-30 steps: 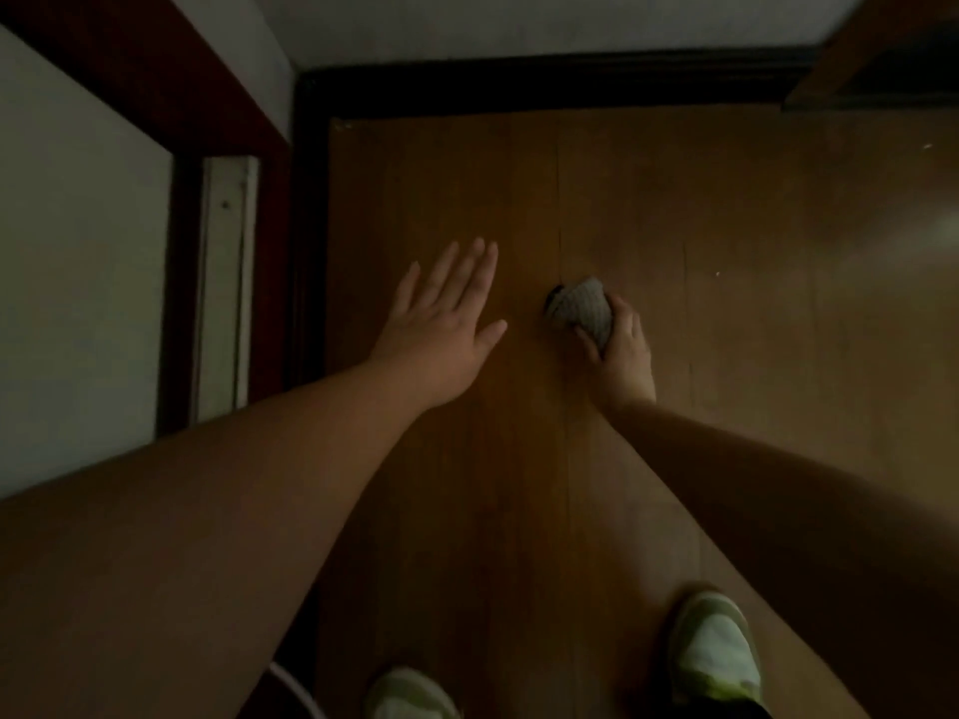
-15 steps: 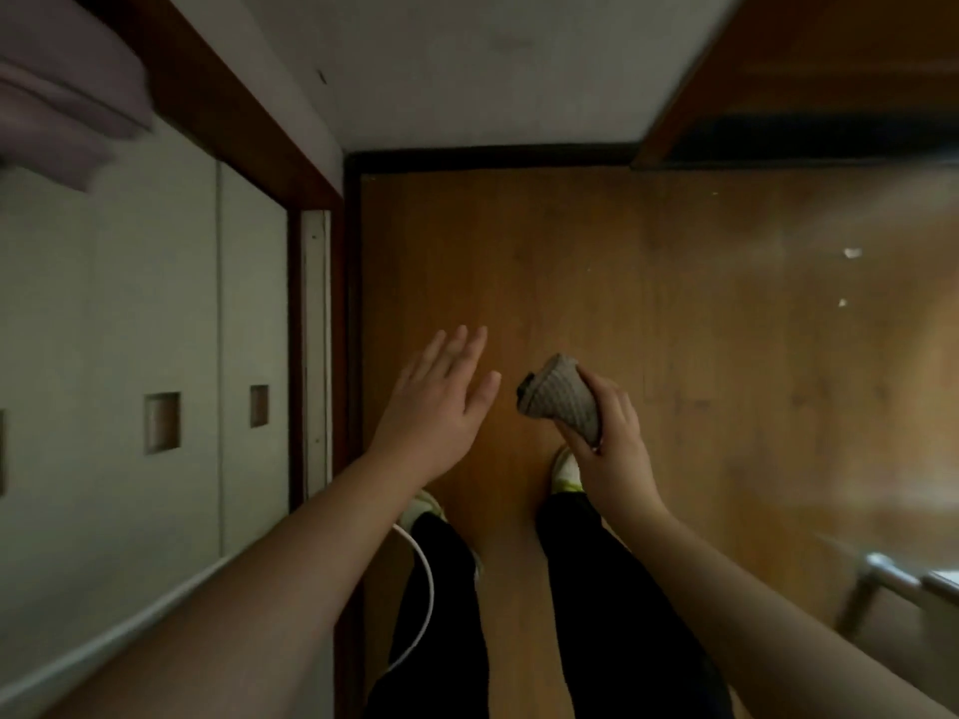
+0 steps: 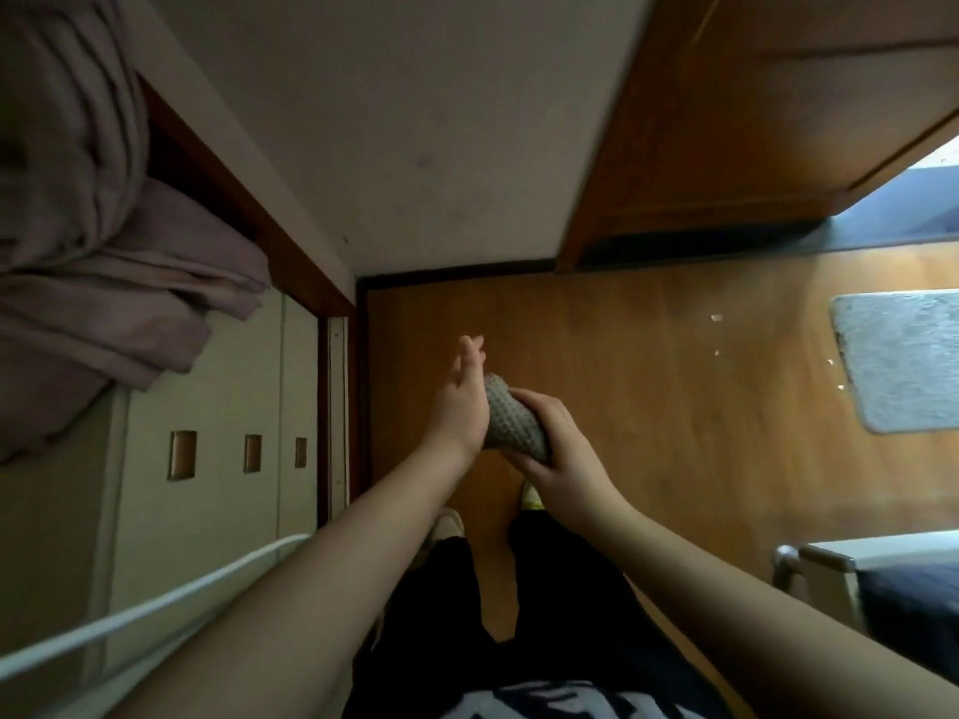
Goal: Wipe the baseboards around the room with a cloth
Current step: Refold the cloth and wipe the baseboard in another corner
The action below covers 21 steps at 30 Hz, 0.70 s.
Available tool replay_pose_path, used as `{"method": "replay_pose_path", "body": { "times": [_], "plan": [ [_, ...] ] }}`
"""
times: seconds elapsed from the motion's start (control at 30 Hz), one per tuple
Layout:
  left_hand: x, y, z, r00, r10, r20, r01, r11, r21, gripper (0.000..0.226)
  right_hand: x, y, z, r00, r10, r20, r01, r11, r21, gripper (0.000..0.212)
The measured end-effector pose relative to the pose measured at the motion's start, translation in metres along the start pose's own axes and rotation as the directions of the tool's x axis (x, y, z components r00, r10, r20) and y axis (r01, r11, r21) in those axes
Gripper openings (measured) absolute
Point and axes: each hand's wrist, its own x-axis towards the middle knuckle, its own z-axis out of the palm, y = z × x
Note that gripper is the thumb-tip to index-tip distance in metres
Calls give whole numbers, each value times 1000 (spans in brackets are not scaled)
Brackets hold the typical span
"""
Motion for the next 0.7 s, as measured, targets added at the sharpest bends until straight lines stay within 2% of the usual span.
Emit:
{"method": "replay_pose_path", "body": {
  "times": [0.1,0.27,0.33,0.4,0.47,0.6,0.7],
  "plan": [
    [-4,24,-8,998,36,51,-31,994,-105,64,-12,-32,-9,997,-10,-77,11,1000,7,58],
    [-21,49,-15,960,195,201,-185,980,-71,51,-42,-74,-20,985,-1,-175,19,994,104,56],
    [-24,55,-13,967,182,178,-160,978,-130,49,-58,-83,-22,980,2,-197,30,987,157,55],
    [-29,60,-7,988,108,114,-85,978,-189,52,-74,-87,-22,969,-9,-247,54,983,174,54],
    [-39,59,2,993,76,92,-59,983,-172,54,-92,-86,-20,947,-2,-322,60,984,170,55],
    [-67,48,22,971,58,234,-36,995,-98,56,-124,-78,-23,896,53,-440,44,978,206,58],
    [-90,41,37,944,127,305,-135,991,5,62,-146,-70,-32,849,86,-522,28,978,207,56]
  ]
}}
